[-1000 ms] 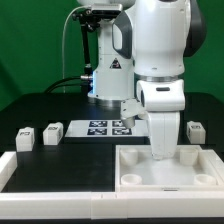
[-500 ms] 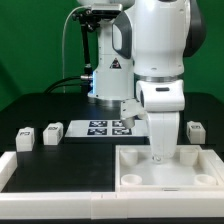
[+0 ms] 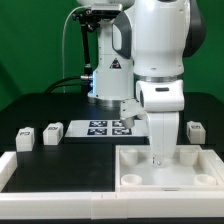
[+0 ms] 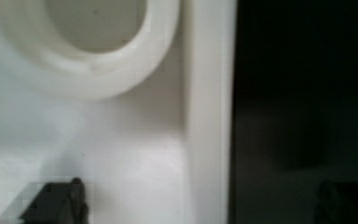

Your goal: Assemble one leg

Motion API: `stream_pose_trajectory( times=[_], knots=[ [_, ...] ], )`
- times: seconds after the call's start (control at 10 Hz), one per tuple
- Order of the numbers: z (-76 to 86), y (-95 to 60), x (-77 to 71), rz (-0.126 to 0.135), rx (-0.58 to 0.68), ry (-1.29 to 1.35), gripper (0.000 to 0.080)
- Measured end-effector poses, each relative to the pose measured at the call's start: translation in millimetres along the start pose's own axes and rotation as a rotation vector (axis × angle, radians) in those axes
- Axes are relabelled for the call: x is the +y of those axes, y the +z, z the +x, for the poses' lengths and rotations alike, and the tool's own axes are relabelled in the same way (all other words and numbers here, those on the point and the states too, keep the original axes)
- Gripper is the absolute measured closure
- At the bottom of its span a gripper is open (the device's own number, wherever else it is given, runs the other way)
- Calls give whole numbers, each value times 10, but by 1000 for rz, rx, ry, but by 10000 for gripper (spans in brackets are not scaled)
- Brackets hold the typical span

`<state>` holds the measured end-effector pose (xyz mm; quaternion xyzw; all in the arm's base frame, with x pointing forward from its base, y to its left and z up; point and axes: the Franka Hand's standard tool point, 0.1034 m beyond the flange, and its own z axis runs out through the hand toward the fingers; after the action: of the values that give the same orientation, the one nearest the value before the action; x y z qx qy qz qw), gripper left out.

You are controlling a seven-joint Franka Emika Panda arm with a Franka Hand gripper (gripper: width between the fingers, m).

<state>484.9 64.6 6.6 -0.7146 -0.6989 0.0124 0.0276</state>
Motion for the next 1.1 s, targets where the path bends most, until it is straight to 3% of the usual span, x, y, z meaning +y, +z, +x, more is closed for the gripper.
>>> stream_pose_trajectory(
  times=[0.3,0.7,1.1],
  knots=[
    [0,-22,-5,-2,-1,12,151],
    [86,-419,-153,-45,-15,98,151],
    [87,-409,-187,-42,-13,192,151]
  ],
)
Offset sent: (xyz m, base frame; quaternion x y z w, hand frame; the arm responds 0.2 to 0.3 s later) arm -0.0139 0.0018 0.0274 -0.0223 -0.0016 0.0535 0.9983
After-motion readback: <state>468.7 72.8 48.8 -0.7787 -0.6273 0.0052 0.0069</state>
